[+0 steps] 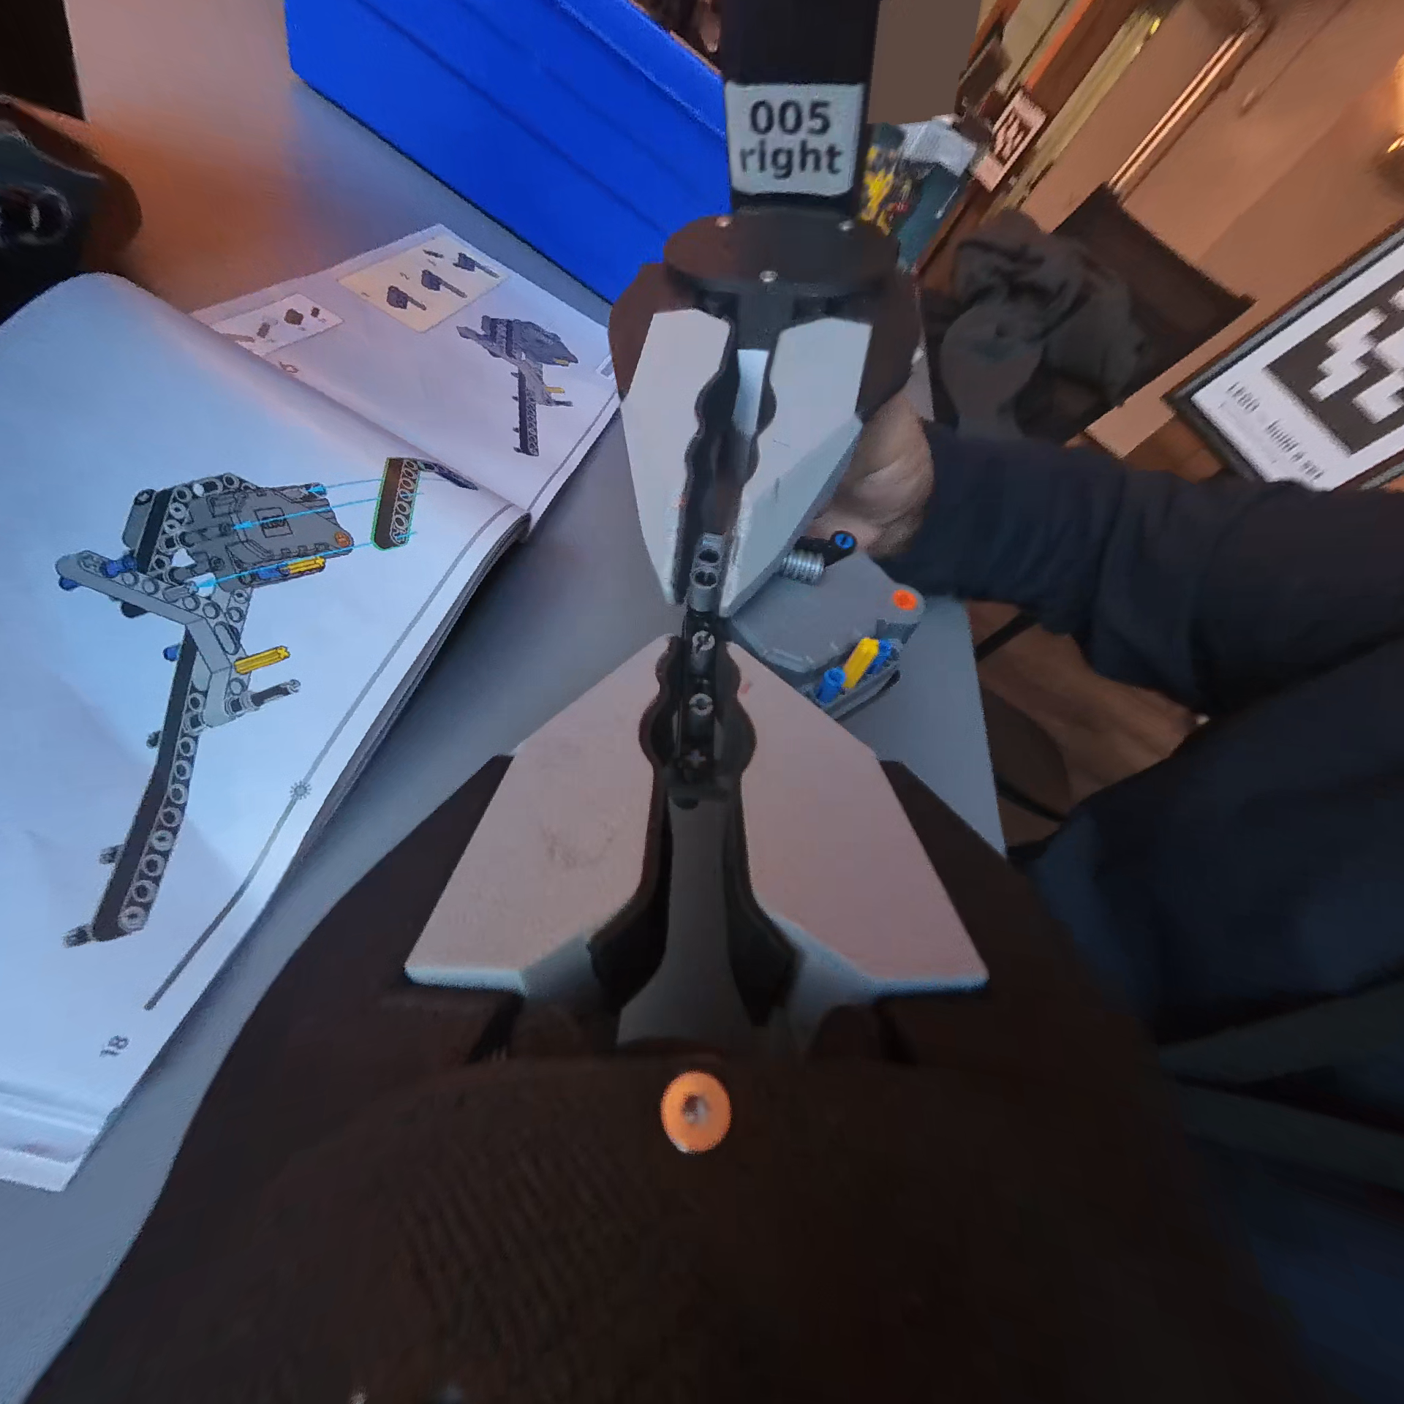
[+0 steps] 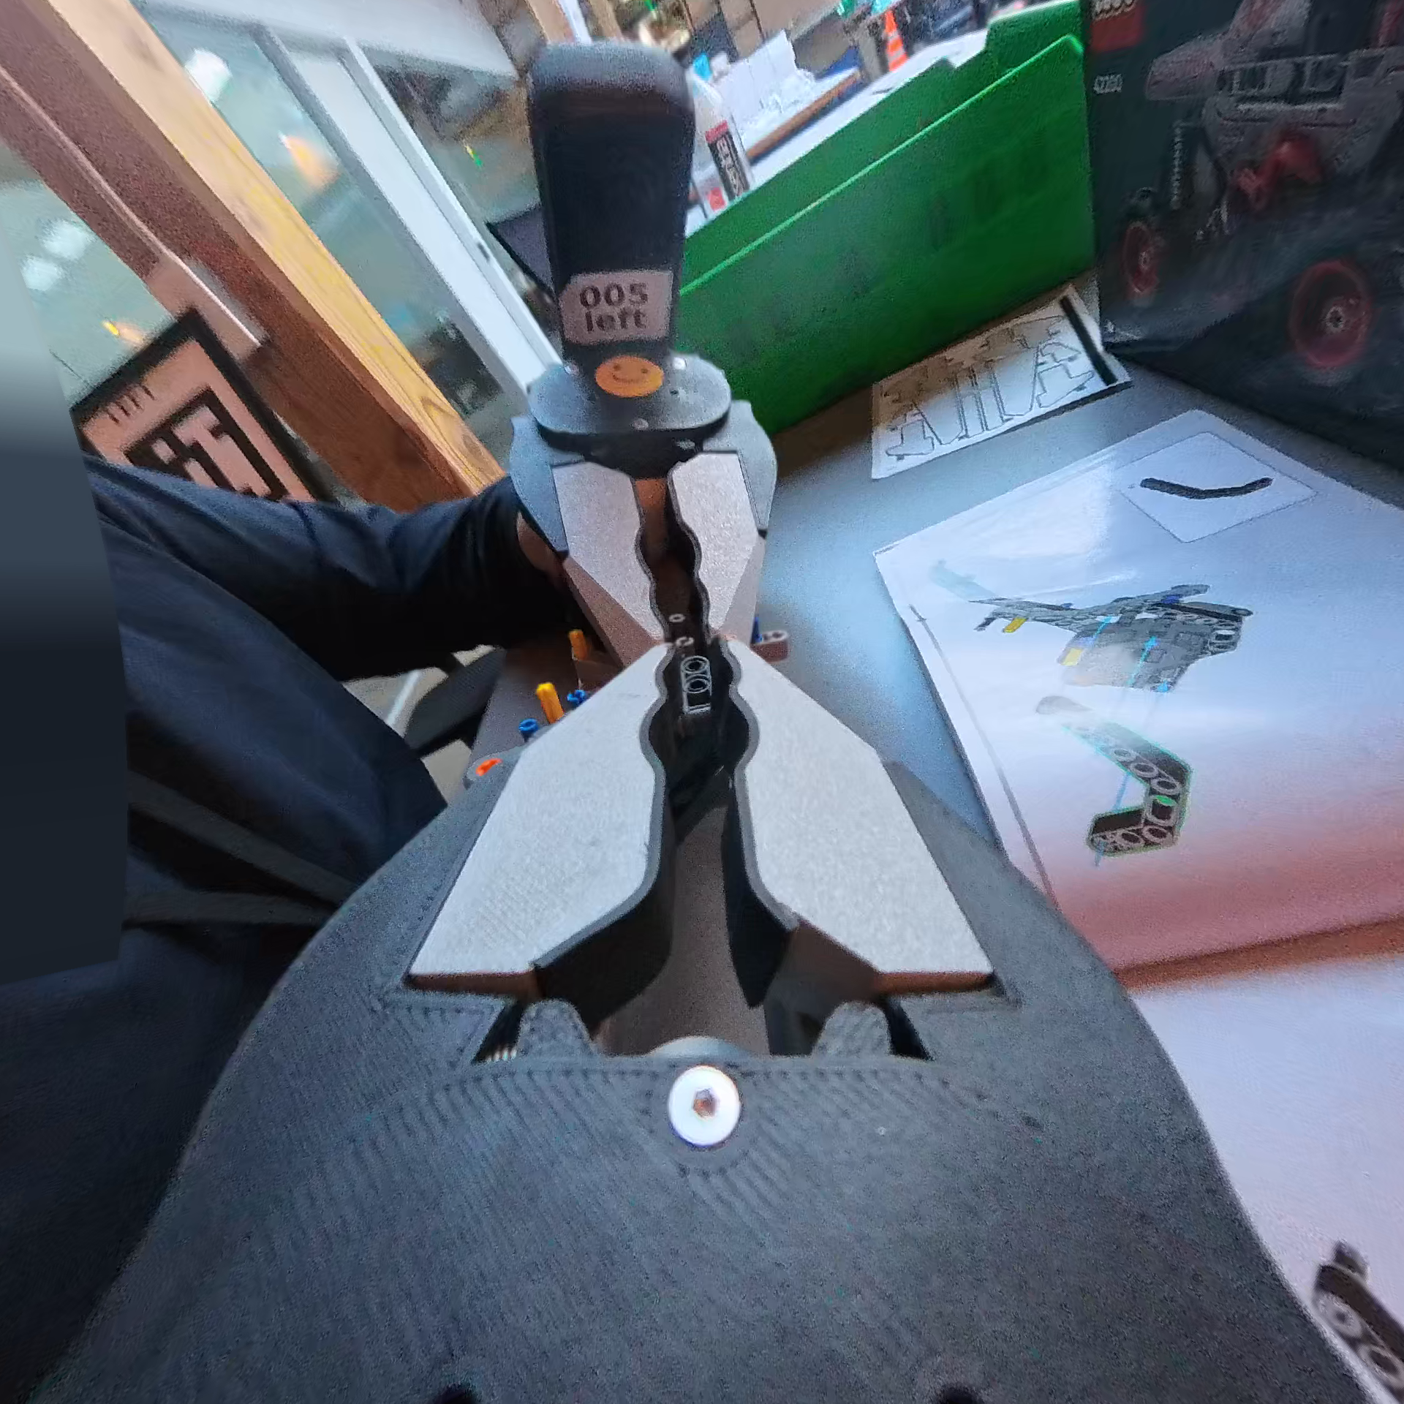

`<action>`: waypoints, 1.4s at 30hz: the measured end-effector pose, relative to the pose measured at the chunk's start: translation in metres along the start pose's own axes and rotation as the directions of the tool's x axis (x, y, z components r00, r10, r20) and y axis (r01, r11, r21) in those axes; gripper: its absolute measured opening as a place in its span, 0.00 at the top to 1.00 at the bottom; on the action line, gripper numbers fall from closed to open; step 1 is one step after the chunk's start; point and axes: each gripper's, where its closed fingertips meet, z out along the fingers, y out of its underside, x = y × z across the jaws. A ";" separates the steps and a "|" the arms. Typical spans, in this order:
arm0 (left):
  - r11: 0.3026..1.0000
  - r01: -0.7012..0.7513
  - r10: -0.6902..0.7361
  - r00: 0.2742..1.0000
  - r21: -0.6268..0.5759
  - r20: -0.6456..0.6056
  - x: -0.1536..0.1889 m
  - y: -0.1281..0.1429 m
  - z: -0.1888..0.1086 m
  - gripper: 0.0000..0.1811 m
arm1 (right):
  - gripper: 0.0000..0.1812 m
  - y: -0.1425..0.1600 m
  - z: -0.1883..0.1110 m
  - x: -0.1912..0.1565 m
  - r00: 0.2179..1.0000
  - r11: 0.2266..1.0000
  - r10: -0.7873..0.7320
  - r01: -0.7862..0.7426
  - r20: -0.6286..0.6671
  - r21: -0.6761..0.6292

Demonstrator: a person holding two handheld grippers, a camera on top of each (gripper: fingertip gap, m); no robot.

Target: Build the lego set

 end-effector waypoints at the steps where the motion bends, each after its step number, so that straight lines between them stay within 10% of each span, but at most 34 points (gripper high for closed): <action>1: 1.000 0.026 -0.026 1.000 0.015 -0.011 0.000 -0.002 0.000 0.97 | 0.97 -0.003 0.000 0.001 1.000 1.000 0.010 -0.010 0.006 0.018; 9: 0.992 0.121 -0.119 0.991 0.031 -0.056 -0.002 -0.003 0.000 0.97 | 1.00 -0.042 -0.040 0.013 0.997 0.961 0.073 -0.073 0.012 0.266; 15: 0.998 0.055 -0.054 0.998 0.021 -0.028 -0.002 -0.004 0.000 0.97 | 0.97 -0.024 -0.037 0.003 0.965 0.974 -0.227 0.224 -0.130 -0.032; 21: 0.999 -0.027 0.026 0.999 -0.045 -0.024 0.003 0.004 0.003 0.97 | 0.83 0.005 -0.019 0.001 0.974 0.962 -0.217 0.201 -0.070 -0.183; 33: 0.911 -0.289 0.329 0.939 -0.294 0.099 -0.001 0.036 0.017 0.97 | 0.96 0.050 -0.010 0.004 0.924 0.804 -0.382 0.324 -0.016 -0.499; 42: 0.944 -0.198 0.238 0.963 -0.265 0.128 -0.014 0.032 0.006 0.98 | 0.97 0.038 0.003 0.014 0.897 0.845 -0.429 0.358 -0.105 -0.397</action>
